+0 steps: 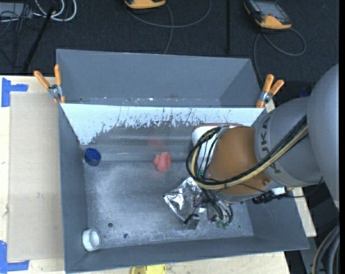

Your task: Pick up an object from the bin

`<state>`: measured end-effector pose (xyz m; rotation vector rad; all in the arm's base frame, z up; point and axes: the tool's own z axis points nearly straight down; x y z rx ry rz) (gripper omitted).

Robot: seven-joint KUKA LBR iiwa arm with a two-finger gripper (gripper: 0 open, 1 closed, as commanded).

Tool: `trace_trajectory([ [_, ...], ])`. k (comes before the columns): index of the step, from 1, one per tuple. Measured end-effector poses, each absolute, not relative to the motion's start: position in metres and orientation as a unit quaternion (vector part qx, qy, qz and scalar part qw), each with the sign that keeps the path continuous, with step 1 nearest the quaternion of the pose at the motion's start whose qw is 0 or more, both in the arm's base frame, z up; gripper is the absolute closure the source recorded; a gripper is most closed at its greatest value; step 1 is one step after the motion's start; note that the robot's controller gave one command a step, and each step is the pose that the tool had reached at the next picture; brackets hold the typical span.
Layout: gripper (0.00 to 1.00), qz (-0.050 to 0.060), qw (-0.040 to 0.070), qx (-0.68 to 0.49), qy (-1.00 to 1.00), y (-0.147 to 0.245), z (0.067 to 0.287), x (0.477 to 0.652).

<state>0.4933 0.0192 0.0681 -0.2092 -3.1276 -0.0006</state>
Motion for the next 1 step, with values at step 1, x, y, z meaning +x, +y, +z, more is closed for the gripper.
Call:
trace_trajectory([
  [1, 1.00, -0.001, -0.002, -0.066, -0.998, 0.0190, 0.1333, 0.4949],
])
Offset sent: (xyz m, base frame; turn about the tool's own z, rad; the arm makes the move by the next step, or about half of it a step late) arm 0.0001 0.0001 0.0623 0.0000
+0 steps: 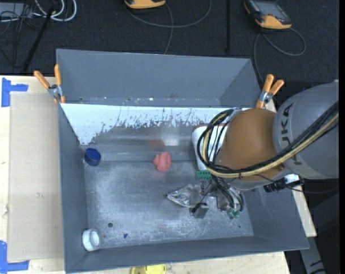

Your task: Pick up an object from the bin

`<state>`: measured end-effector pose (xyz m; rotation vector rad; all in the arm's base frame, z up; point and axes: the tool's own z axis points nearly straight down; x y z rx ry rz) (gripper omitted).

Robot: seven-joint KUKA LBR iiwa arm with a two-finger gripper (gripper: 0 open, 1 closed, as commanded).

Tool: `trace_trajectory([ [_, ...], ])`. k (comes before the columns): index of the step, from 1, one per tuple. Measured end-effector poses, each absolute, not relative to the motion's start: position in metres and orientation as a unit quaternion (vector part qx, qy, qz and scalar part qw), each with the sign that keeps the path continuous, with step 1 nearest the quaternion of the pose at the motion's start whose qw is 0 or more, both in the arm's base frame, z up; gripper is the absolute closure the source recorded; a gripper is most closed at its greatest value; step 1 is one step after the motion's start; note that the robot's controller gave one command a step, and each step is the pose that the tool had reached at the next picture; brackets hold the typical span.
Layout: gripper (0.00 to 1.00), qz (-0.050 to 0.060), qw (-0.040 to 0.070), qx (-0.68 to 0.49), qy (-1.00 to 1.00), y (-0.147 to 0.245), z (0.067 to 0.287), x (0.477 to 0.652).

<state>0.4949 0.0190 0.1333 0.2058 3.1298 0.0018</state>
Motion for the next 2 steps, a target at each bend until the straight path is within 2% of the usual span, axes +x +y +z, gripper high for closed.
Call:
trace_trajectory([
  [1, 1.00, 0.000, 0.002, 0.064, 0.998, 0.019, 0.182, 0.496],
  [2, 1.00, 0.000, 0.001, 0.062, 0.998, 0.019, 0.199, 0.497],
])
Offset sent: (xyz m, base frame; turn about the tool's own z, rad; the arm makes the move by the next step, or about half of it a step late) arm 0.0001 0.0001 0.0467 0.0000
